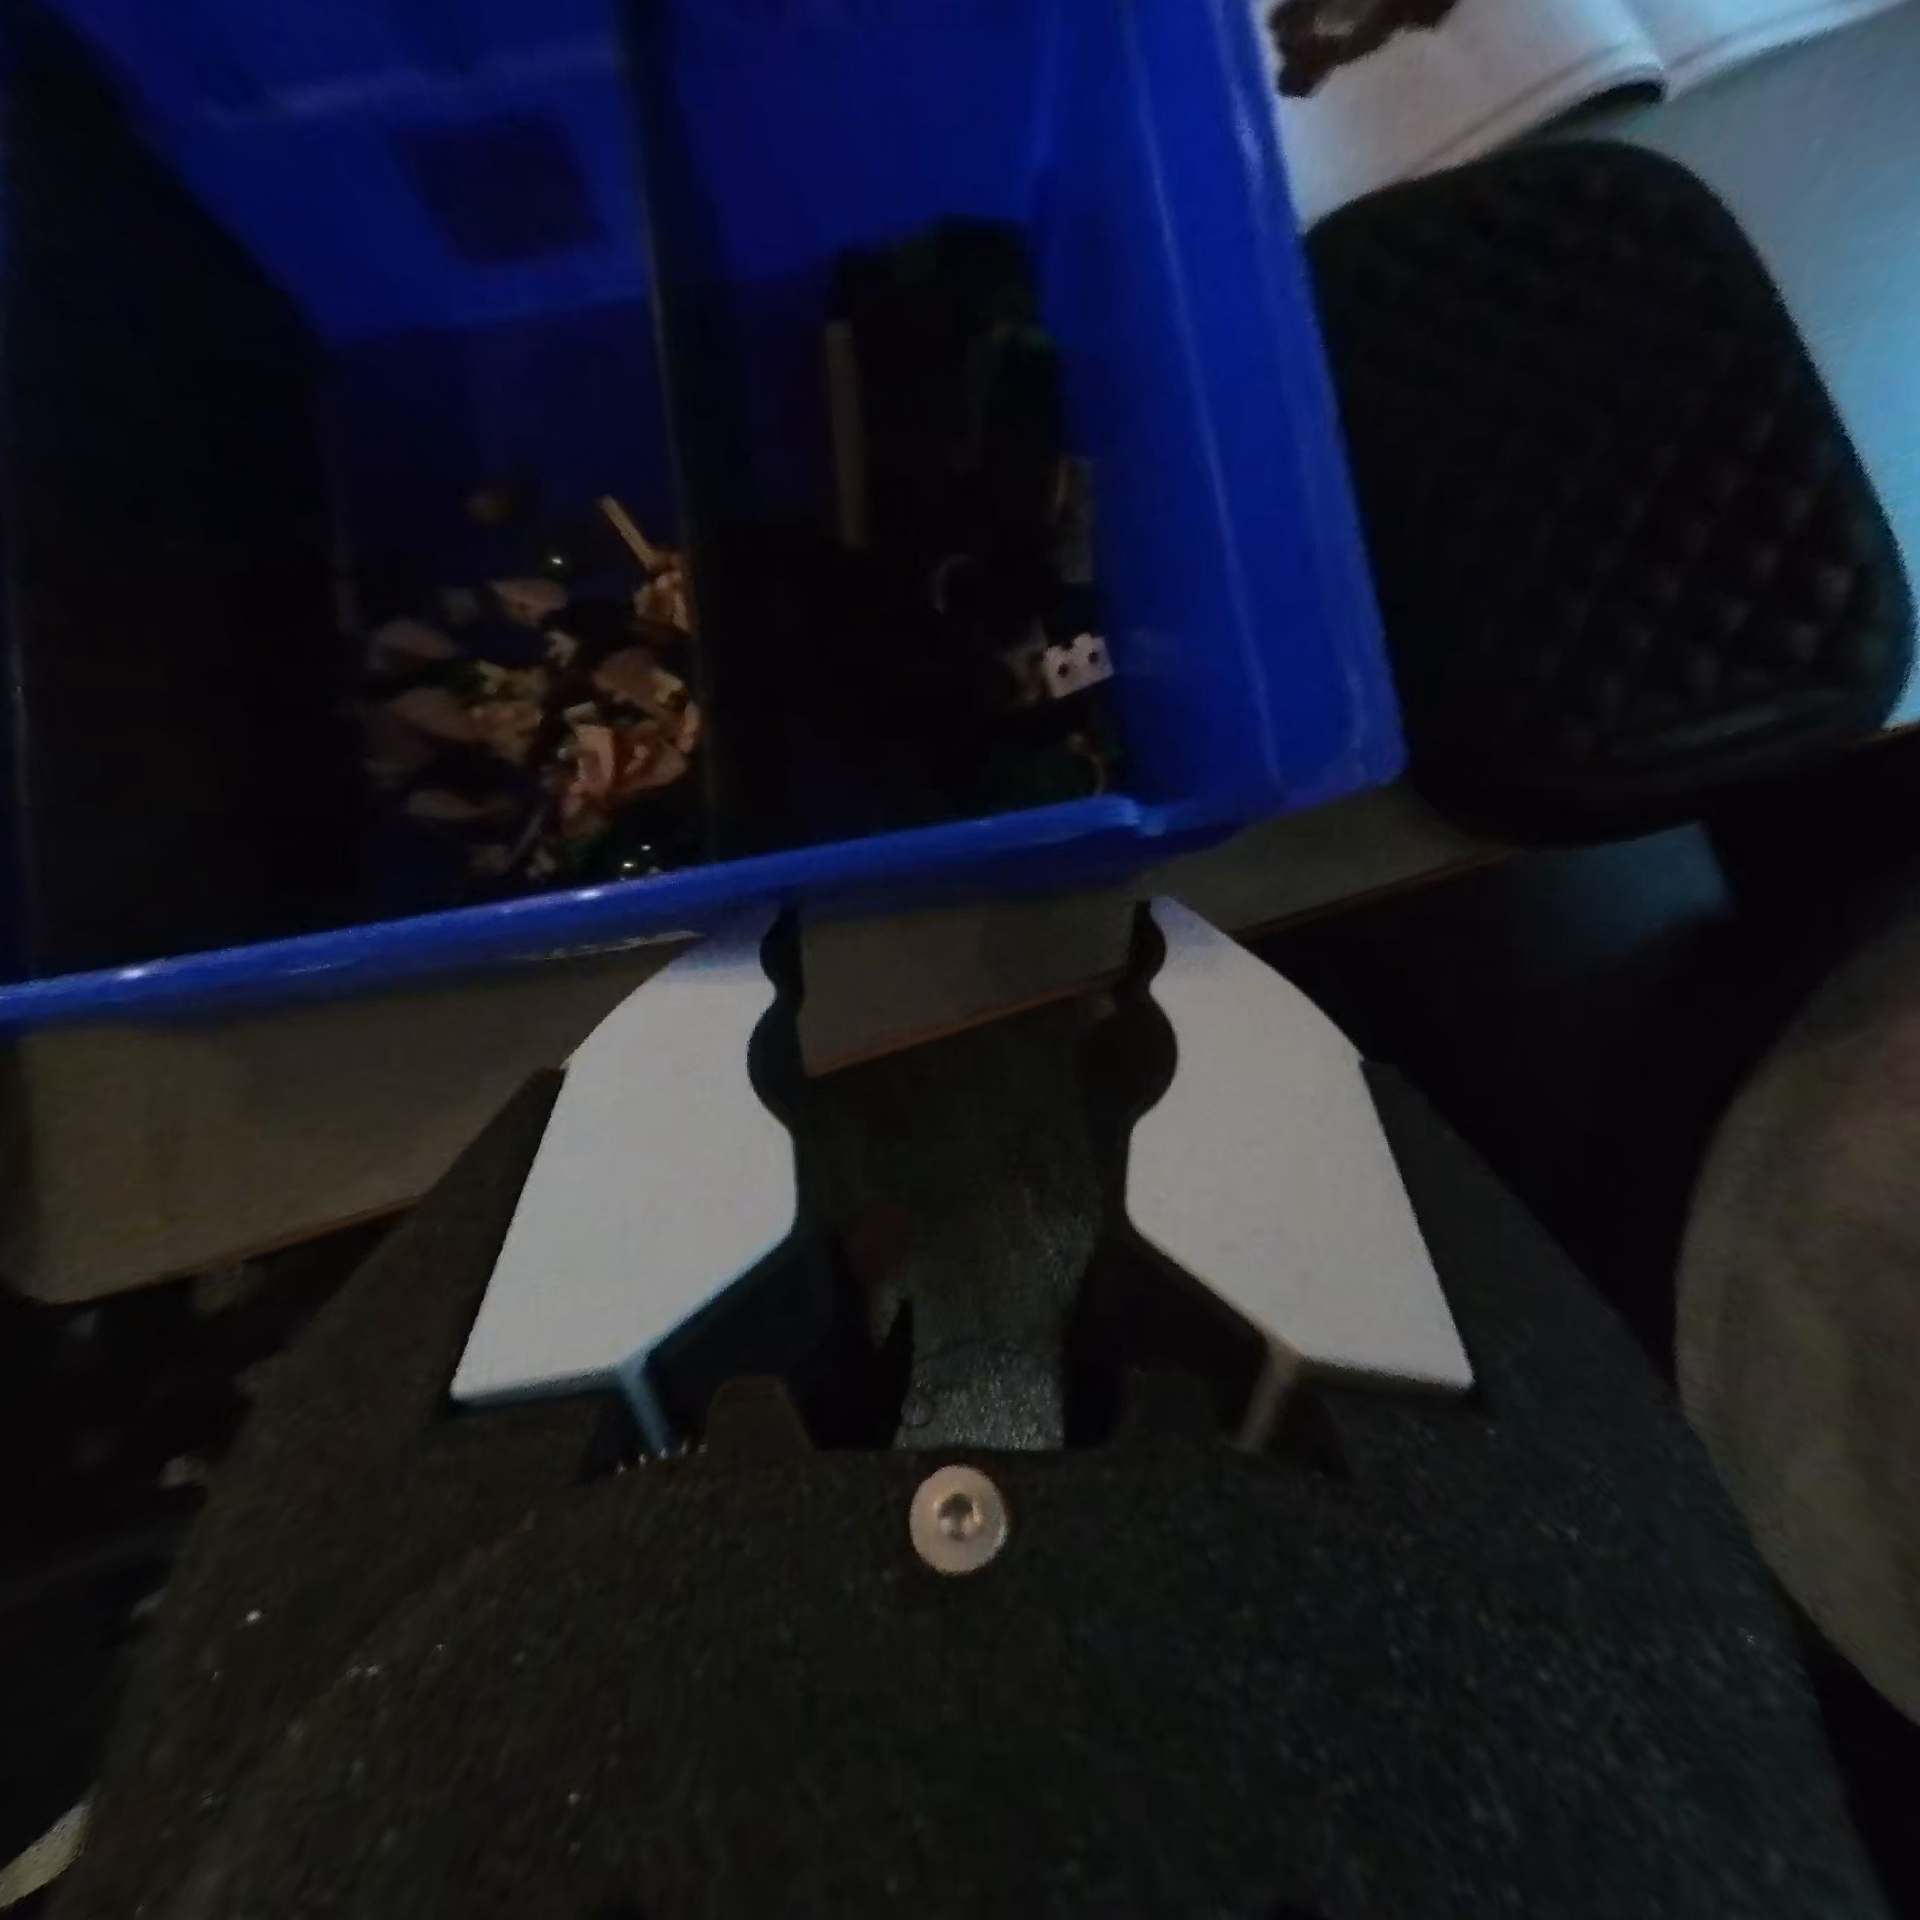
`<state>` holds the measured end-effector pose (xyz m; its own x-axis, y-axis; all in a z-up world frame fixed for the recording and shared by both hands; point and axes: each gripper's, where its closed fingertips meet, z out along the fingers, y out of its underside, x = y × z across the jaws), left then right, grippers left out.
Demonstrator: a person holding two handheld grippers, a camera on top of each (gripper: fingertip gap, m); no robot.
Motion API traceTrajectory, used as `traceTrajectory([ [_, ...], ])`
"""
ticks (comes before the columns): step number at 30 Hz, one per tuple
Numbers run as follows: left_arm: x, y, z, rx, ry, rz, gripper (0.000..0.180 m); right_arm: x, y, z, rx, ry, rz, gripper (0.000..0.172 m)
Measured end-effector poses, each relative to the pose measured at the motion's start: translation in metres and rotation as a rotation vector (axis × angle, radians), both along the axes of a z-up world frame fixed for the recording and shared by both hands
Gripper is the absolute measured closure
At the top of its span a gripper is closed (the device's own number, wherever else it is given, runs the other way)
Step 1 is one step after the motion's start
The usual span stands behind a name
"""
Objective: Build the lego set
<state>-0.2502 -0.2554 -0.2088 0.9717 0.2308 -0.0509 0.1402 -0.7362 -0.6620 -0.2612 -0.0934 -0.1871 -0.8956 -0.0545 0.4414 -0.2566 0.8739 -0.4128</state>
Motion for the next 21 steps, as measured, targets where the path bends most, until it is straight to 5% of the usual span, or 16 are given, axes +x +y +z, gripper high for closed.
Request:
traceTrajectory([
  [10,-0.045,-0.016,0.01,0.022,0.012,0.047,0.122,0.012,-0.028,-0.001,0.013,0.081,-0.135,0.161],
  [17,-0.098,-0.044,0.018,-0.022,0.059,0.138,0.13,0.02,-0.098,0.002,-0.335,-0.093,-0.259,0.165],
  [21,-0.093,-0.055,0.043,0.021,0.101,0.154,0.128,0.021,-0.107,0.049,-0.562,-0.058,-0.231,0.151],
])
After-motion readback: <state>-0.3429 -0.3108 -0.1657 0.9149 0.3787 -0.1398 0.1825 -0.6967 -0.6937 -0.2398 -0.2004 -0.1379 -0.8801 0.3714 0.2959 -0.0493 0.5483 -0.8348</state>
